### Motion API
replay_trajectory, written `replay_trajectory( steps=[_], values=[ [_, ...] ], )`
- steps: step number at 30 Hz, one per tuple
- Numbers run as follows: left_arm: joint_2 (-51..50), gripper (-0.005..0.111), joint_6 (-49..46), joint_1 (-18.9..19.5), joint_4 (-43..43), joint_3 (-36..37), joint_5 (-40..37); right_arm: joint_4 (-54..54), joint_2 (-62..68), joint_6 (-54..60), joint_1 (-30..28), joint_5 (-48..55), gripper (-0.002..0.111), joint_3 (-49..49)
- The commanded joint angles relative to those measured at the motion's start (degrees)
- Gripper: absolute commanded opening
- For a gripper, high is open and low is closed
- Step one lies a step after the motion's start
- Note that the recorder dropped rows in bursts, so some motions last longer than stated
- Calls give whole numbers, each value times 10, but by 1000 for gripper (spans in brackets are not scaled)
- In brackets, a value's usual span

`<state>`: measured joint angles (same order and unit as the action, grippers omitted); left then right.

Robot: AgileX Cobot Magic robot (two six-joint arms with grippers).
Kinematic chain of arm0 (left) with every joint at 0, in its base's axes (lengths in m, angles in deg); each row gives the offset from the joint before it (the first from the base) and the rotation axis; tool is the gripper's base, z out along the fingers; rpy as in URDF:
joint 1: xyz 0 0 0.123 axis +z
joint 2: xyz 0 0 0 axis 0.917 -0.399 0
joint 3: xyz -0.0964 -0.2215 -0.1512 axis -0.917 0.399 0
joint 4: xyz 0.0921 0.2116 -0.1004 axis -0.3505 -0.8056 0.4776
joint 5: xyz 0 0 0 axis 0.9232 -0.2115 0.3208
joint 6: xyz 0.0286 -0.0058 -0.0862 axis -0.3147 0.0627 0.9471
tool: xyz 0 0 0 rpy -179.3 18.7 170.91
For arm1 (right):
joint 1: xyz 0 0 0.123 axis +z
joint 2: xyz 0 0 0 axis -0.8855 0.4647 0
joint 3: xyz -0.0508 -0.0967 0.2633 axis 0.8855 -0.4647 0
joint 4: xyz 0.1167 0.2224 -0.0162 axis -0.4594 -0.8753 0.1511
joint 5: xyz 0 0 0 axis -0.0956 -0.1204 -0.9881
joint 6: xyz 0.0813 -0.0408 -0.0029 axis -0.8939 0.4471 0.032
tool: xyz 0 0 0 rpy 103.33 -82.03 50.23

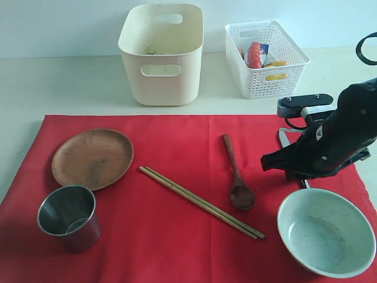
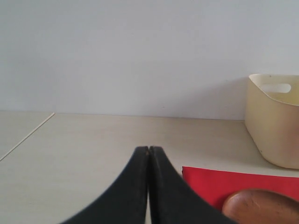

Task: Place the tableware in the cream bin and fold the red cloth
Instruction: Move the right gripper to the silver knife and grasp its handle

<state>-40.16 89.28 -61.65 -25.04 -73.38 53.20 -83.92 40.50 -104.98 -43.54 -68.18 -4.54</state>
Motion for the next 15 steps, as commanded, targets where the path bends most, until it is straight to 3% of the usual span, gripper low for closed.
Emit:
replay_trajectory(
  steps=[1,15],
  values=[
    [3,3,-2,-4,-1,0,1,38,12,-28,2,-27,40,2],
    [3,3,-2,-4,-1,0,1,87,18,-38,2,-39,43,25]
  ],
)
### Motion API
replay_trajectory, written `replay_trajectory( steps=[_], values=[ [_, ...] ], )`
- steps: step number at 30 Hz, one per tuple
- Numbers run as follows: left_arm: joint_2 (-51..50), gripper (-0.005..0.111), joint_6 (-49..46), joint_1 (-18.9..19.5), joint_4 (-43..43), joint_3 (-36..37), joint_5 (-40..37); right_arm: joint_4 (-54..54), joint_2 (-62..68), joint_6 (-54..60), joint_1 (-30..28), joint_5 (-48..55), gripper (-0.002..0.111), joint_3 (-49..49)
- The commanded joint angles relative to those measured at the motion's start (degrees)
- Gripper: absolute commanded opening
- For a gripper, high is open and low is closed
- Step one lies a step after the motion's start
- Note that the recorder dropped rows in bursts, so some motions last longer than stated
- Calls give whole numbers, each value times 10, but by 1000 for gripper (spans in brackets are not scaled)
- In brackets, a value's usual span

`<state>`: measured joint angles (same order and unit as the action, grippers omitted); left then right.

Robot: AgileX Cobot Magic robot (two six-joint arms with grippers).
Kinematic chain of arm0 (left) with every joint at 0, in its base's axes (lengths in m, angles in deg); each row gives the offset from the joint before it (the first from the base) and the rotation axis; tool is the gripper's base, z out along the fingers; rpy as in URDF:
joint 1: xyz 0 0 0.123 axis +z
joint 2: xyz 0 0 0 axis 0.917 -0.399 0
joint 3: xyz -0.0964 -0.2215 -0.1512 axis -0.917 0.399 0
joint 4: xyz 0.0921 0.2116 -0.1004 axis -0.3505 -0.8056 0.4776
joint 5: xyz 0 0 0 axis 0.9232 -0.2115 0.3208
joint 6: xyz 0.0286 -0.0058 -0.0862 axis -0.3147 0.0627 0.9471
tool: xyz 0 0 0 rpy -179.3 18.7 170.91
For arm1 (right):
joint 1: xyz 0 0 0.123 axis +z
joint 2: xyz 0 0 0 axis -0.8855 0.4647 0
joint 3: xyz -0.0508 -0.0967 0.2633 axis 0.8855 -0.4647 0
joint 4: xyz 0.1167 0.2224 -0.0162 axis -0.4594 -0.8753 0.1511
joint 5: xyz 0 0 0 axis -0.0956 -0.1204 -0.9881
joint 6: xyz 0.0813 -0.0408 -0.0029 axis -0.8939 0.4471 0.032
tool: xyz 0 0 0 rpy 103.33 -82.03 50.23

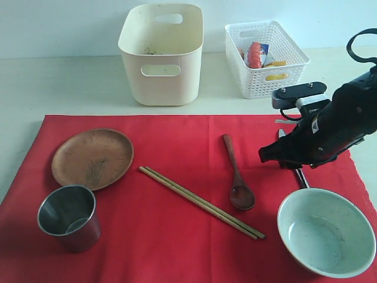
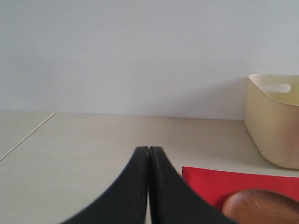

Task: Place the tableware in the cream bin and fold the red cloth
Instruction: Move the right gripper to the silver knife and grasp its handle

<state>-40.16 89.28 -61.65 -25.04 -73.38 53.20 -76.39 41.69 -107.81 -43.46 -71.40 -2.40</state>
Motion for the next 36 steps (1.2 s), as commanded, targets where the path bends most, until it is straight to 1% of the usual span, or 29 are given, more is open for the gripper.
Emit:
replay_trajectory(
  steps=[1,10,12,19,20,27,32,36],
  values=[
    [3,3,-2,-4,-1,0,1,12,8,-10,0,-9,43,4],
    [3,3,-2,-4,-1,0,1,11,59,-25,0,-6,42,4],
    [3,3,-2,-4,-1,0,1,11,60,-25,0,-5,36,2],
    [3,3,-2,-4,-1,0,1,4,59,-25,0,-3,2,2],
    [3,3,-2,-4,-1,0,1,1,59,-25,0,-2,0,2],
    [3,3,-2,-4,-1,0,1,-19,46,-25,0,2,0,2],
    [3,3,-2,-4,-1,0,1,-30,4,-24,0,-2,0,2],
    [3,3,-2,-4,-1,0,1,-30,-32,-24,0,-27,0,2]
  ],
)
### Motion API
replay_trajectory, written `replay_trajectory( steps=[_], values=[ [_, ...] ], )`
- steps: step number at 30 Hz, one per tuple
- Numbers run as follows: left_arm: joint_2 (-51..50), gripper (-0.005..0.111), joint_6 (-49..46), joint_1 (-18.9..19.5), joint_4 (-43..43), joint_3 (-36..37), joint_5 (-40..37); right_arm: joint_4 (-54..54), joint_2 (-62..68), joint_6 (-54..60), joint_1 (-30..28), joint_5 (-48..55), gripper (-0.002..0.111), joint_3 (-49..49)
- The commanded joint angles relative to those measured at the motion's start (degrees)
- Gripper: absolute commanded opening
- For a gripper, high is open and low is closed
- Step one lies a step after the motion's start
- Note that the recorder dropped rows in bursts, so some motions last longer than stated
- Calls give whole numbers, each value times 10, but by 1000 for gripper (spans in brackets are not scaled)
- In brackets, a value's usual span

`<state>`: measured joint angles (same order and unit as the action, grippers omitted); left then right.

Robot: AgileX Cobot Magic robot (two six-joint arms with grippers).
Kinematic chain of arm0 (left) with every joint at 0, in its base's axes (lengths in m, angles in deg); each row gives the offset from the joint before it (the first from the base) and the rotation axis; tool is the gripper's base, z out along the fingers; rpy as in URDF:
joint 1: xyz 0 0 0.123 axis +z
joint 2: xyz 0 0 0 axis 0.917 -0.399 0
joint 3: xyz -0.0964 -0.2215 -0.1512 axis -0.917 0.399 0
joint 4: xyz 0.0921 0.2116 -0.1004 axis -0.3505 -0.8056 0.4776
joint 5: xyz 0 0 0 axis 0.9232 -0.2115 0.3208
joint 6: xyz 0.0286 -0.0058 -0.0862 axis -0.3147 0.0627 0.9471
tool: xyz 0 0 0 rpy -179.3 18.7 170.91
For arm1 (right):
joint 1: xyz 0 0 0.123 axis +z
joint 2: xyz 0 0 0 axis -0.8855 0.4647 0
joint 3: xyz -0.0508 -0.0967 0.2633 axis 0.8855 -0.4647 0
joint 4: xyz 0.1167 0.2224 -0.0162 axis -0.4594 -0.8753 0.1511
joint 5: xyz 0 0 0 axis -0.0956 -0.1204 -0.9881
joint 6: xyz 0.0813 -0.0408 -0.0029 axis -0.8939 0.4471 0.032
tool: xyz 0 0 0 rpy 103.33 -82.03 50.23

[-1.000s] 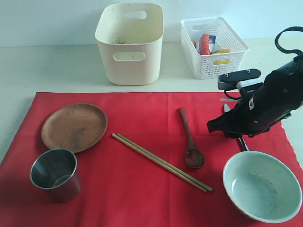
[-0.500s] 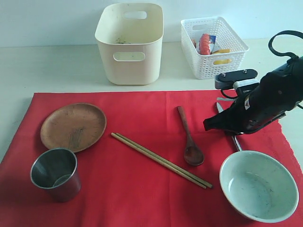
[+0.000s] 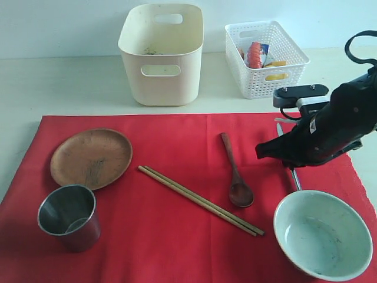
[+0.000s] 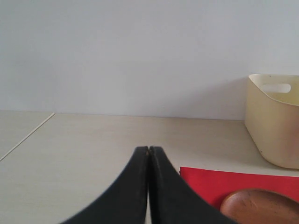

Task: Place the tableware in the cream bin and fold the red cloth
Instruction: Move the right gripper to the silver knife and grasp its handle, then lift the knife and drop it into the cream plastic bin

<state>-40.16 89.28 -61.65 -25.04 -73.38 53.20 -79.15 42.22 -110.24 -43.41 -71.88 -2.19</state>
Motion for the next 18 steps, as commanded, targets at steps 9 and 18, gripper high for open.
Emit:
replay_trajectory(
  steps=[9,18],
  values=[
    [3,3,-2,-4,-1,0,1,-2,-79,1,0,-147,0,2],
    [3,3,-2,-4,-1,0,1,-2,-59,1,0,-89,0,2]
  ],
)
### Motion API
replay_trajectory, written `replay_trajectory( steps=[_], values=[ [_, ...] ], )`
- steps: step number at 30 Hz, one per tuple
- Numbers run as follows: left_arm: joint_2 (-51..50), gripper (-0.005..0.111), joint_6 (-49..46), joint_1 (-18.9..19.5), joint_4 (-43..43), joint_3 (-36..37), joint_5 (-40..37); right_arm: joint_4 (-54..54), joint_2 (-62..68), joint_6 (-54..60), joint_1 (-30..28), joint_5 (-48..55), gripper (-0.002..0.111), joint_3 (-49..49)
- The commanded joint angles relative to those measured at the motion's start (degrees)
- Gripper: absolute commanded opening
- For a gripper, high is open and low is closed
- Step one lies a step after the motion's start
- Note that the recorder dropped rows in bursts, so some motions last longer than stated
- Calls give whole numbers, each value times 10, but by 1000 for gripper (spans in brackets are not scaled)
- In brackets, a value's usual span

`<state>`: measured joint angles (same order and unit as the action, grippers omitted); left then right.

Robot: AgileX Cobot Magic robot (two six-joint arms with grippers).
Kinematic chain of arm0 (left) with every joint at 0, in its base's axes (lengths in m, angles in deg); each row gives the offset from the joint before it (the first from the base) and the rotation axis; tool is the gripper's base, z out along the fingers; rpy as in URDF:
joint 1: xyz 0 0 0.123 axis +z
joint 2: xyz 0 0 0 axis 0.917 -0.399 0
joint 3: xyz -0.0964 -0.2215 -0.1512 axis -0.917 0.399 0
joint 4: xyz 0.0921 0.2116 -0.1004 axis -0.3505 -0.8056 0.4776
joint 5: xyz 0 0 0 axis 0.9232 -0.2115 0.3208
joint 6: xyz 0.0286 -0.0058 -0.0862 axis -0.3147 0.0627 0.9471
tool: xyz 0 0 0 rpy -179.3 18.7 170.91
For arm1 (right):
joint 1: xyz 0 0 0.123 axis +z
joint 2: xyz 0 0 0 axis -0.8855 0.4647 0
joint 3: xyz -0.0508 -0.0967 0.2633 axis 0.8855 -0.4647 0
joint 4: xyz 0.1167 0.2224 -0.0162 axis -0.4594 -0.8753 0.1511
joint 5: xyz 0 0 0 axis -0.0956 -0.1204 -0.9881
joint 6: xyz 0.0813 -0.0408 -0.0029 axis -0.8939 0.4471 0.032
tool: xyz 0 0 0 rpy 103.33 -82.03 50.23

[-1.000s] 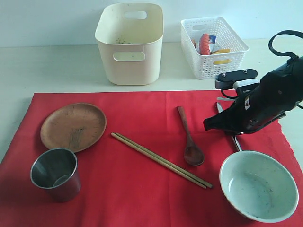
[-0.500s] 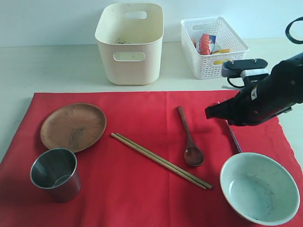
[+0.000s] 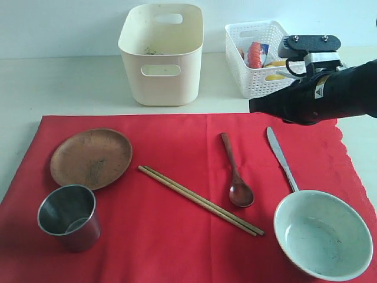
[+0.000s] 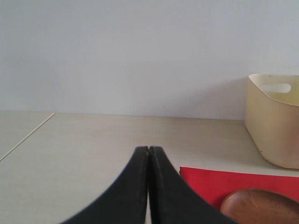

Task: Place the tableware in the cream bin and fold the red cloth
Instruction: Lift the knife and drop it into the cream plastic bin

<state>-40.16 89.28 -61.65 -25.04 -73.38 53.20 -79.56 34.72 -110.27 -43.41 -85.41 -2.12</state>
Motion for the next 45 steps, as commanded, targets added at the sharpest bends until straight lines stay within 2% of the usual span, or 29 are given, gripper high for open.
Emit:
replay_trajectory(
  steps=[1,5,13,17,23,29,30,35,40,45],
  values=[
    [3,3,-2,-4,-1,0,1,2,22,2,0,65,0,1],
    [3,3,-2,-4,-1,0,1,2,49,2,1,117,6,1],
    [3,3,-2,-4,-1,0,1,-11,83,2,4,130,31,1],
    [3,3,-2,-4,-1,0,1,-11,102,6,4,126,34,1],
    [3,3,-2,-4,-1,0,1,-11,115,23,4,114,30,1],
    [3,3,-2,-4,-1,0,1,-11,115,33,4,110,1,1],
    [3,3,-2,-4,-1,0,1,-11,115,33,4,110,0,1],
    [3,3,-2,-4,-1,0,1,-11,111,33,4,108,0,1],
    [3,3,-2,-4,-1,0,1,-11,57,42,4,51,0,6],
    [3,3,-2,-4,-1,0,1,-9,35,69,4,45,0,67]
  ],
)
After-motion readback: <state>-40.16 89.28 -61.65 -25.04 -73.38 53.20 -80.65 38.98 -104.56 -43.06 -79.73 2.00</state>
